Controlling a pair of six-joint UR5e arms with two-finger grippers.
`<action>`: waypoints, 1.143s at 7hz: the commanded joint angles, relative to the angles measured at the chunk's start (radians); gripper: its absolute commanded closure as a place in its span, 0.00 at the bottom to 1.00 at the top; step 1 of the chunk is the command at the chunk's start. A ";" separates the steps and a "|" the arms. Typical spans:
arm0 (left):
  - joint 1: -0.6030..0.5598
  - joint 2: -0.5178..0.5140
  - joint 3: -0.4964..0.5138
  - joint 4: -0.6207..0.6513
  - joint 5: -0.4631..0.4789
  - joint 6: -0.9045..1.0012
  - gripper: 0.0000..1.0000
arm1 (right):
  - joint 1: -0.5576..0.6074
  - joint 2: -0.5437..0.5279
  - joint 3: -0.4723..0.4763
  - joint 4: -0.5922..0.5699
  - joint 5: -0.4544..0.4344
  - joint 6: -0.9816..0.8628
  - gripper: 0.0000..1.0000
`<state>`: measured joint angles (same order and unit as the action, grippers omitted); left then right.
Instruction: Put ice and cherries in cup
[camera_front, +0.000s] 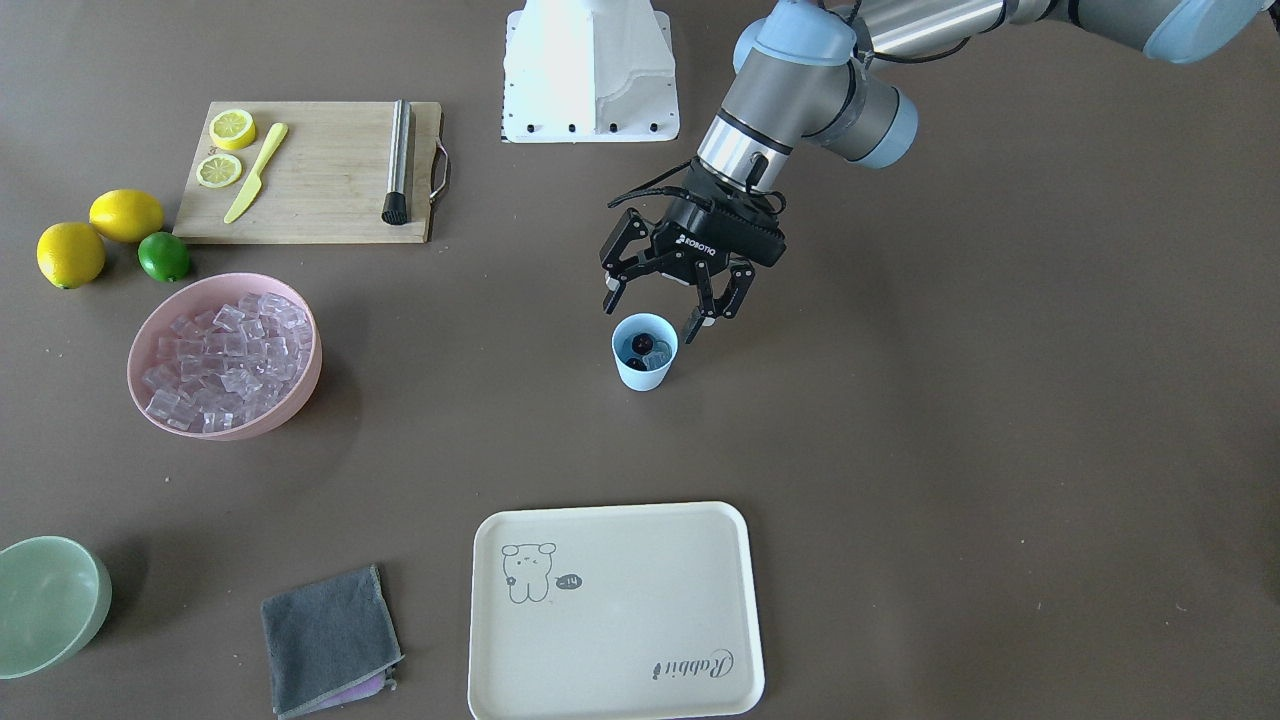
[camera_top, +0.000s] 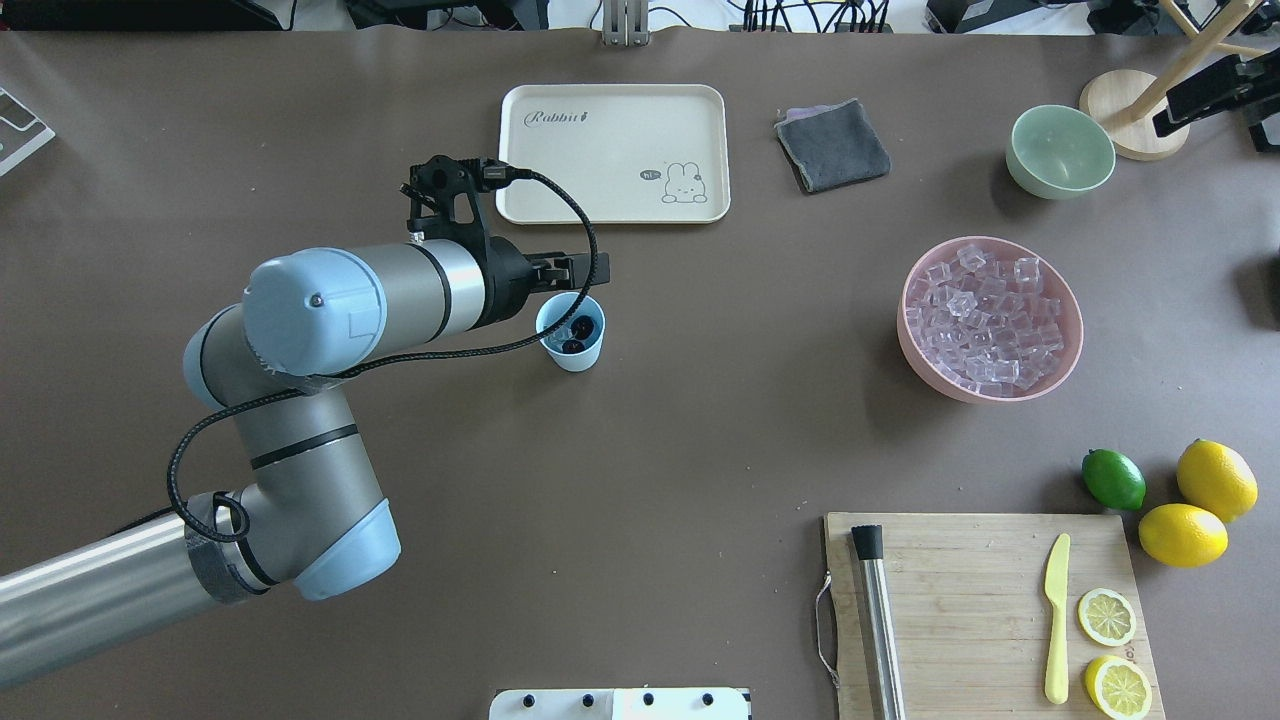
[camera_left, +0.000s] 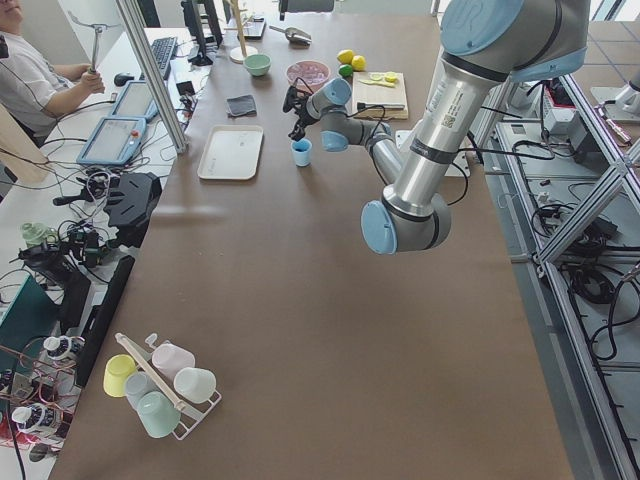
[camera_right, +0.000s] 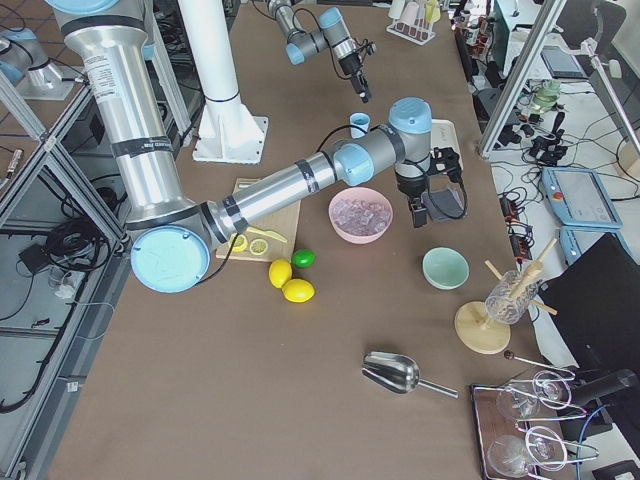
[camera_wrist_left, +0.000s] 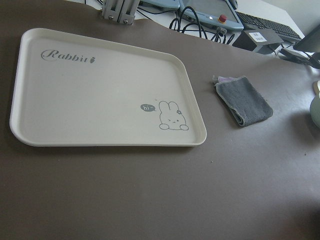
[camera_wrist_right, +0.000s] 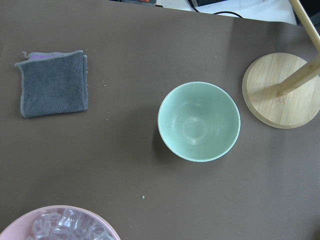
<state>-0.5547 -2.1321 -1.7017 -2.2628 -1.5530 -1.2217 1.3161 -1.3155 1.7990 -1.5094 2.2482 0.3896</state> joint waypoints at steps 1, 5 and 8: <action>-0.165 0.067 -0.067 0.082 -0.209 0.008 0.02 | 0.000 0.001 -0.001 -0.003 0.007 -0.002 0.00; -0.579 0.247 -0.050 0.155 -0.688 0.319 0.02 | 0.047 -0.011 -0.009 -0.005 0.010 -0.003 0.00; -0.767 0.359 -0.035 0.389 -0.782 0.560 0.02 | 0.051 -0.033 -0.045 -0.006 0.004 -0.003 0.00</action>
<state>-1.2530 -1.8069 -1.7477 -1.9691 -2.3123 -0.7255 1.3656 -1.3394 1.7703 -1.5150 2.2547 0.3866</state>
